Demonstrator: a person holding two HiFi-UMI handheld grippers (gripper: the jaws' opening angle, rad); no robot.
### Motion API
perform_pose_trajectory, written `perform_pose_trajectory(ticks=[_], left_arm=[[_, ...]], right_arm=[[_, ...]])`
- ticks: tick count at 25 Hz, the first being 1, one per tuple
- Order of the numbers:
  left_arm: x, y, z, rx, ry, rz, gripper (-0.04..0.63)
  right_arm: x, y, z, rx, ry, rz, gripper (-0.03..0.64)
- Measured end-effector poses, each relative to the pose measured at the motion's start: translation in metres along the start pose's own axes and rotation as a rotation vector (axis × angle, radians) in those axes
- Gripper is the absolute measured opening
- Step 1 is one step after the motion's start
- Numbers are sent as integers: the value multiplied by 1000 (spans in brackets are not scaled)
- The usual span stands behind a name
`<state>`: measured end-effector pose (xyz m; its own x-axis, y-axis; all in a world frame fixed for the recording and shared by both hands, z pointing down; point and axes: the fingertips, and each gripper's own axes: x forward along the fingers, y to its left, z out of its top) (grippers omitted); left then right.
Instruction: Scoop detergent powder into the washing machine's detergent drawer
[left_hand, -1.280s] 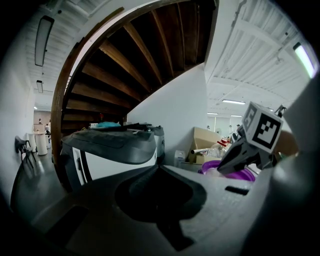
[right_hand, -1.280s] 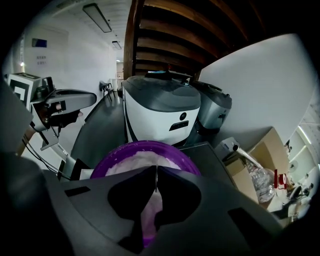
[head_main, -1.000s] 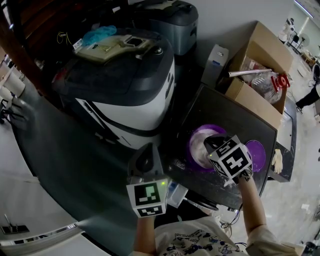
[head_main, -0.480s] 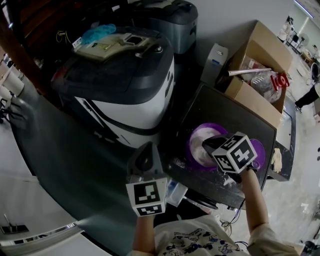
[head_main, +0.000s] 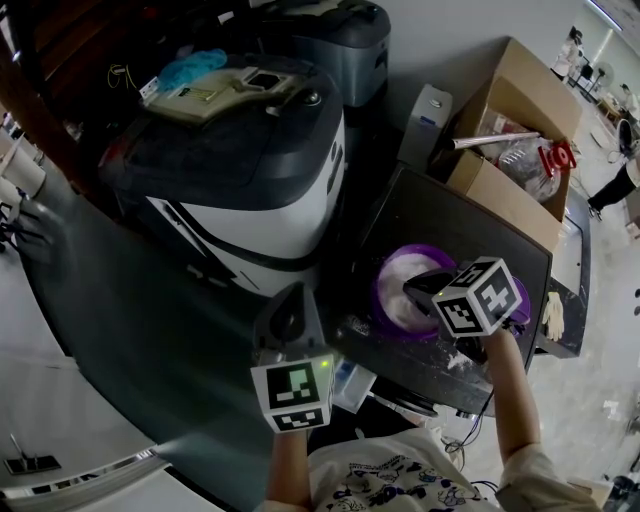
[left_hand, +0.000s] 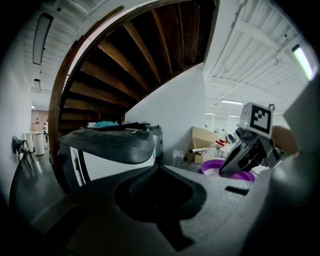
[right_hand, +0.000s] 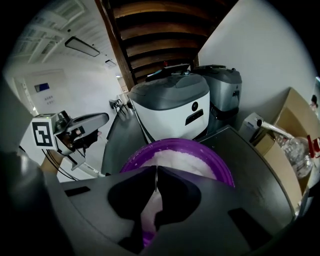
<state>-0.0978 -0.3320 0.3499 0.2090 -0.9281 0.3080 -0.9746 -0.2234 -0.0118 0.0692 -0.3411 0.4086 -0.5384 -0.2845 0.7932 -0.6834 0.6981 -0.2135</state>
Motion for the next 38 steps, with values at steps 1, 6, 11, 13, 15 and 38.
perform_pose_trajectory(ticks=[1,6,11,13,15,38], left_arm=[[0,0,0,0,0,-1,3],[1,3,1,-2,-2,-4,3],[2,2,2,-1,-6,-19,3],[3,2,3,2,-7,-28,3],[3,0,4,4,-11,-38,3],[-7,-19,5,37,-30,-120,3]], right_arm=[[-1,1,1,11,-7,10,24],[-11,-4,4,86,-63,41,23],[-28,-8,11,240,-176,104,24],[-33,-10,12,302,-222,129,24],[-38,-10,13,369,-268,161,23],[-84,4,5,1145,-782,772,23]])
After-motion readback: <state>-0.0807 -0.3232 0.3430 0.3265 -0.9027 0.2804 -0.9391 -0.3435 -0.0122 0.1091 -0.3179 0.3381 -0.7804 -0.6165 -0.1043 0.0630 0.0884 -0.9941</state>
